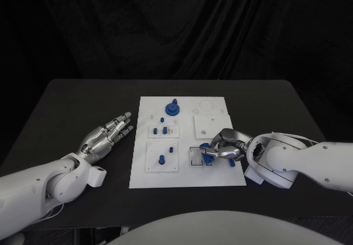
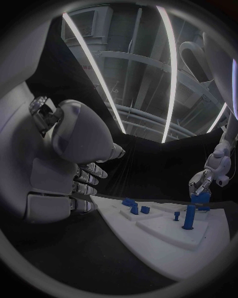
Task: Assemble the parts on the task board
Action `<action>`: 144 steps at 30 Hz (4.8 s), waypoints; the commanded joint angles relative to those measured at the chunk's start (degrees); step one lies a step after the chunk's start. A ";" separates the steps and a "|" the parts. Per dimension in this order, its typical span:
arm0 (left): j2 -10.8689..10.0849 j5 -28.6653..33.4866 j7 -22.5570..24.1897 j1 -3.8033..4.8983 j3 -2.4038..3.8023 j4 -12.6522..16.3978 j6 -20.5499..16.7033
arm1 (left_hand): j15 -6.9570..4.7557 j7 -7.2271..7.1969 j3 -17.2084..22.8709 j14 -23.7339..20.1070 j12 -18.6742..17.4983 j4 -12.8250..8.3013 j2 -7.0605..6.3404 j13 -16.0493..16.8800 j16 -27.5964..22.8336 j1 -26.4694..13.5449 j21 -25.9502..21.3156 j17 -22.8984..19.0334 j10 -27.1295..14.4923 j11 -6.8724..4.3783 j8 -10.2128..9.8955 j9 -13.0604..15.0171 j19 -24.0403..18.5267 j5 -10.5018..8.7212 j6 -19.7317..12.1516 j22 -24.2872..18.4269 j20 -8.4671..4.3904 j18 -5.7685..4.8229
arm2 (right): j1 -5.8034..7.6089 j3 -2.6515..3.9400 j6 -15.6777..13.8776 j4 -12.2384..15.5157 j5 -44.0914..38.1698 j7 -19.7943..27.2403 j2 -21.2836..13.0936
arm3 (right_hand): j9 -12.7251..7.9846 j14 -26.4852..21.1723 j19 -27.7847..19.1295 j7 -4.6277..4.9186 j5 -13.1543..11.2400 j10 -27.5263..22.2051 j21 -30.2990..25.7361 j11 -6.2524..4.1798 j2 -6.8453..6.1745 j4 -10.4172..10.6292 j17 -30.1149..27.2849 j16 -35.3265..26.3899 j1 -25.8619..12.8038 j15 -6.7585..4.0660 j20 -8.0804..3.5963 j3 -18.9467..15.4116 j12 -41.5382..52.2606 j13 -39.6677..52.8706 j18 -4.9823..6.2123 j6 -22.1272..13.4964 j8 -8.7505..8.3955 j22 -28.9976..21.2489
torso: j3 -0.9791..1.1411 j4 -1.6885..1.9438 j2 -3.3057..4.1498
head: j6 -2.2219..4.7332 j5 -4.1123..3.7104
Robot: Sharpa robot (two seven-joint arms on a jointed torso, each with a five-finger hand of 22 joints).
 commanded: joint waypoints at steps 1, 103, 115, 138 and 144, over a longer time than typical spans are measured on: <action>0.14 0.25 3.40 -0.07 0.05 0.06 0.46 | 0.19 0.28 0.18 -0.02 0.21 0.29 -0.21 -0.03 -0.21 0.44 -0.24 -0.05 -0.03 0.15 0.16 0.06 0.06 0.20 -0.08 0.07 0.26 0.74 | 0.08 0.01 2.07 -0.56 1.12 -0.91 0.69 | -0.06 5.14 3.73 0.19 -0.96 5.97 -0.45 0.01 -0.09 -5.85 11.36 -0.26 -0.80 0.51 0.57 6.14 0.15 15.08 -0.48 -0.52 -0.53 13.33 | -0.04 0.06 0.01 | 0.00 0.00; 0.02 0.25 3.10 -0.34 0.05 -0.01 1.19 | 1.00 -0.41 0.24 -0.02 0.17 0.29 -0.18 -0.05 -0.21 0.74 -0.21 -0.05 -0.11 0.01 0.28 0.07 0.09 0.40 -0.14 0.10 0.80 0.64 | -0.76 -0.01 5.99 -1.89 -12.51 1.66 2.13 | 21.17 4.90 3.29 -1.93 -15.16 5.97 -1.79 -1.79 5.16 -5.99 10.11 -0.71 7.92 -0.93 -0.63 -13.55 0.15 15.08 -0.17 -8.41 19.51 12.94 | 0.15 -0.17 0.02 | 0.00 2.27; 0.07 0.25 2.91 -0.35 0.04 -0.14 1.39 | 1.16 -0.35 0.26 -0.02 0.21 0.27 -0.18 -0.04 -0.21 0.80 -0.21 -0.05 -0.08 -0.02 0.34 0.10 0.09 0.43 0.03 0.11 0.90 0.55 | -1.20 -0.02 8.36 -2.50 -12.51 1.71 2.52 | 21.17 4.87 3.12 -2.03 -15.92 5.97 -2.16 -1.93 4.88 -8.10 9.97 -0.77 11.18 -1.10 -0.84 -13.17 0.15 15.08 -0.08 -8.61 19.35 12.81 | 0.13 -0.09 -0.01 | 0.00 2.38; 0.02 0.25 3.03 -0.42 0.04 -0.20 1.30 | 1.23 -0.22 0.29 -0.02 0.23 0.23 -0.17 -0.03 -0.21 0.88 -0.21 -0.05 -0.06 -0.03 0.38 0.12 0.10 0.50 0.16 0.11 0.94 0.51 | 0.57 0.04 2.76 1.36 -12.51 3.73 -2.53 | 21.60 4.98 3.24 -1.69 -26.73 5.97 -2.03 -1.62 2.93 -2.14 10.46 -0.59 3.96 -0.83 -0.60 -19.56 0.15 15.08 -0.12 -8.45 19.76 12.87 | 0.13 -0.17 -0.01 | 0.00 2.43; 0.05 0.25 3.08 -0.42 0.04 -0.16 0.96 | 1.24 -0.13 0.32 -0.02 0.29 0.20 -0.16 -0.01 -0.21 0.96 -0.20 -0.05 -0.01 0.03 0.43 0.14 0.10 0.56 0.28 0.12 0.94 0.47 | 4.65 0.02 3.70 2.94 -12.51 1.72 -5.73 | 19.04 4.99 3.26 -1.35 -26.69 5.97 -1.98 -1.35 3.16 -0.04 10.51 -0.56 3.19 -0.67 -0.54 -20.10 0.15 15.08 -0.14 -8.78 16.90 12.89 | 0.13 -0.20 -0.05 | 0.00 2.27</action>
